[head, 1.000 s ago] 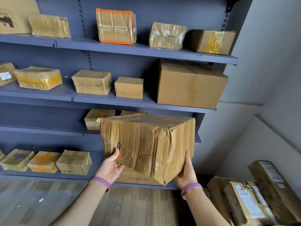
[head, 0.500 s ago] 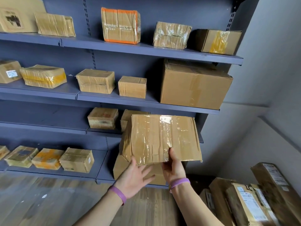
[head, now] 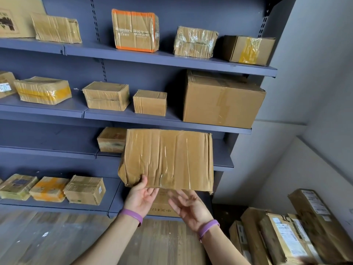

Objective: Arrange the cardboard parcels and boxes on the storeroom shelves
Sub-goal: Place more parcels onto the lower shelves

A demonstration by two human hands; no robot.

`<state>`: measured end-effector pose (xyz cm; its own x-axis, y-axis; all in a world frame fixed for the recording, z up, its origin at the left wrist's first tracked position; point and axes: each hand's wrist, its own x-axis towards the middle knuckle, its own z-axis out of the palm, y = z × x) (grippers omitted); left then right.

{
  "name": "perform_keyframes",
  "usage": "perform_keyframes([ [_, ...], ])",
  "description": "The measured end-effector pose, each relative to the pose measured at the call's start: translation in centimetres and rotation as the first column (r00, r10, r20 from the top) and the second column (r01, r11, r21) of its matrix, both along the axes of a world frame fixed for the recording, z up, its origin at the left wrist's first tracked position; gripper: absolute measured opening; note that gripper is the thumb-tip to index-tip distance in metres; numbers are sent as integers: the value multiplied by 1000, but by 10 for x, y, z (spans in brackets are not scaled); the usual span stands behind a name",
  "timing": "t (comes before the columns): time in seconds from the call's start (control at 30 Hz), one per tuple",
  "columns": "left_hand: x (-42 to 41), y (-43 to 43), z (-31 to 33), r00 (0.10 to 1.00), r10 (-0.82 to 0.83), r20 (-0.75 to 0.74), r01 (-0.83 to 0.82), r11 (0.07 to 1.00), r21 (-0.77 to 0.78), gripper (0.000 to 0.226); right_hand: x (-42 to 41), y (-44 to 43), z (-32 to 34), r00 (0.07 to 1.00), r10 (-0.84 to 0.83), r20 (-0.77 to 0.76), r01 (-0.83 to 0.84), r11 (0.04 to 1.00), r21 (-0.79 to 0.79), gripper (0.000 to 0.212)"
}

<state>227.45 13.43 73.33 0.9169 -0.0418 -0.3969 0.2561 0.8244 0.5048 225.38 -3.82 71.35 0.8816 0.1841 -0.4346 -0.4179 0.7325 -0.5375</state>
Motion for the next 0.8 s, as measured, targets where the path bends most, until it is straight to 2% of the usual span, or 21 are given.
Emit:
perform_keyframes([
  [0.07, 1, 11, 2, 1000, 15, 12, -15, 1000, 17, 20, 1, -10, -4, 991, -98, -91, 107, 990, 92, 13],
  [0.13, -1, 19, 5, 1000, 25, 16, -25, 999, 38, 19, 5, -21, -4, 965, -184, -189, 224, 950, 220, 42],
  [0.2, -1, 27, 4, 1000, 27, 8, -27, 998, 51, 18, 9, -28, 3, 967, -169, -190, 218, 937, 274, 73],
  [0.27, -2, 31, 4, 1000, 22, 0, -22, 998, 58, 16, 12, -32, 11, 983, -132, -126, 161, 952, 259, 82],
  [0.3, -3, 32, 4, 1000, 21, 0, -21, 998, 55, 17, 14, -33, 13, 985, -135, -106, 157, 957, 244, 80],
  [0.4, -7, 33, 6, 999, 50, -7, -49, 998, 30, 39, 20, -32, 16, 978, -188, -95, 205, 955, 213, 65],
  [0.53, -5, 33, 9, 991, 114, -71, -115, 993, -16, 49, 19, -19, 23, 959, -279, -51, 283, 952, 118, 30],
  [0.6, -5, 28, 12, 992, 68, -110, -70, 997, -17, 48, 15, -11, 24, 957, -280, -70, 286, 955, 85, 18],
  [0.7, -10, 17, 15, 988, -71, -134, 67, 997, -34, 47, 14, -3, 19, 962, -258, -87, 262, 964, 39, 24],
  [0.8, -11, 12, 16, 986, -105, -132, 114, 991, 64, 43, 14, 0, 12, 960, -266, -86, 262, 964, -50, 29],
])
